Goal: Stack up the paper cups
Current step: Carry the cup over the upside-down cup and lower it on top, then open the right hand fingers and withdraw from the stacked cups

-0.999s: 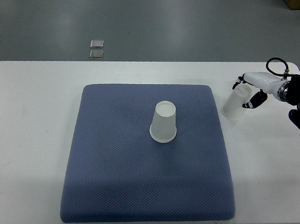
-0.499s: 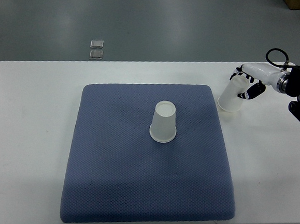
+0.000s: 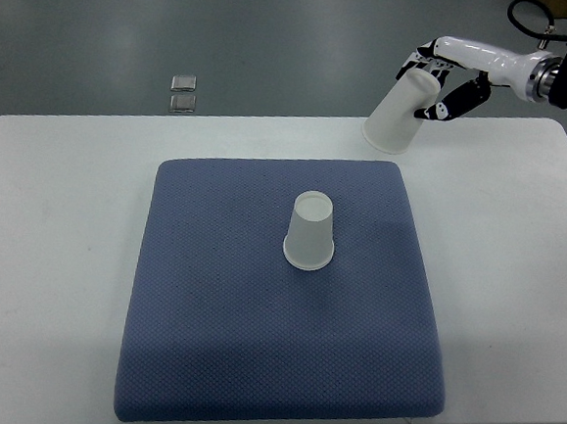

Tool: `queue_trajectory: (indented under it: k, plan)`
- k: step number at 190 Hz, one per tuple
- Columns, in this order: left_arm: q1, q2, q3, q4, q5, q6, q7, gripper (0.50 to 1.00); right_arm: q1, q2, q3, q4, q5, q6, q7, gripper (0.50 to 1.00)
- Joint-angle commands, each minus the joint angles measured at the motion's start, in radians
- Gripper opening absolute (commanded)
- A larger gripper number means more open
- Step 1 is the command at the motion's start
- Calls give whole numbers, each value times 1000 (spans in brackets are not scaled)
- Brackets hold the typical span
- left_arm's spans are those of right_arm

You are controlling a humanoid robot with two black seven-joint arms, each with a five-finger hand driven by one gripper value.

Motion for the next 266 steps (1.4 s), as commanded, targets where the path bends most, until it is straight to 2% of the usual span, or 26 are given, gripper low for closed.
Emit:
queue_trajectory:
  k: [1,39,81,175,266]
  plan:
    - [0,0,0,0,0,0,0,1000,3,-9,2,88,32,29,3,511]
    - [0,0,0,0,0,0,0,1000,0,-6,-1,237,68,84,1,513]
    - [0,0,0,0,0,0,0,1000,-5,-1,-19,323,55,108,-4,511]
    - [0,0,0,0,0,0,0,1000,-14,12,-19,330,-126,90,-4,502]
    - [0,0,0,0,0,0,0,1000,-42,22,-30,330,-179,88,-4,500]
